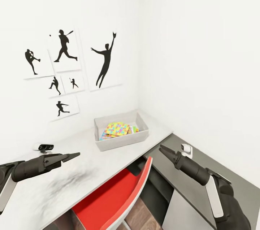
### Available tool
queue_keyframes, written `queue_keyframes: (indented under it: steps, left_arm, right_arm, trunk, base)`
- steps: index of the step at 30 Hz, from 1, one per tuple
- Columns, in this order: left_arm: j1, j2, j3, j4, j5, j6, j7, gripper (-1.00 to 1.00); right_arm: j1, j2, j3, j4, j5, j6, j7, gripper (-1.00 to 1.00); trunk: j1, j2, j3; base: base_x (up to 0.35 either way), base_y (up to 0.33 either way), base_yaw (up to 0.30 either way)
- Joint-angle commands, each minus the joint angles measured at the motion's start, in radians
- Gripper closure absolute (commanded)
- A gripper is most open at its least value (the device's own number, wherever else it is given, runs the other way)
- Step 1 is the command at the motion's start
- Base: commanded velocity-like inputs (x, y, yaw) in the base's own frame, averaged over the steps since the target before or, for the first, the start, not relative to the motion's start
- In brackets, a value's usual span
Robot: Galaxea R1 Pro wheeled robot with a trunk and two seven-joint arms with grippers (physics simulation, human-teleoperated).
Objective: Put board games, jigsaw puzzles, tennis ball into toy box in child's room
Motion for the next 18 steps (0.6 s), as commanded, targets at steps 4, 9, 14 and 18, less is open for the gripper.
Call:
queue_keyframes:
  steps: [4, 9, 14, 18]
  left_arm:
    - [-0.001, 0.0, 0.0, 0.0, -0.001, 0.011, -0.004, -1.0]
    - [-0.001, 0.0, 0.0, 0.0, -0.001, 0.01, -0.004, -1.0]
    - [-0.001, 0.0, 0.0, 0.0, -0.001, 0.01, -0.004, -1.0]
    - [-0.001, 0.0, 0.0, 0.0, -0.001, 0.01, -0.004, -1.0]
  right_arm:
    - [-0.001, 0.001, -0.002, 0.0, -0.001, 0.008, 0.002, -1.0]
    - [-0.001, 0.003, -0.002, 0.0, -0.001, 0.008, 0.001, -1.0]
    - [-0.001, 0.005, -0.002, -0.001, 0.001, 0.008, -0.006, -1.0]
    - [-0.001, 0.006, 0.0, -0.005, 0.0, 0.008, -0.043, -1.0]
  trunk:
    - [0.001, -0.002, -0.002]
    - [0.001, -0.002, -0.002]
    - [0.001, -0.002, -0.002]
    - [0.001, -0.002, -0.002]
  base:
    - [0.045, 0.0, 0.0]
    - [0.01, 0.0, 0.0]
    - [0.003, 0.0, 0.0]
    - [0.042, -0.038, 0.0]
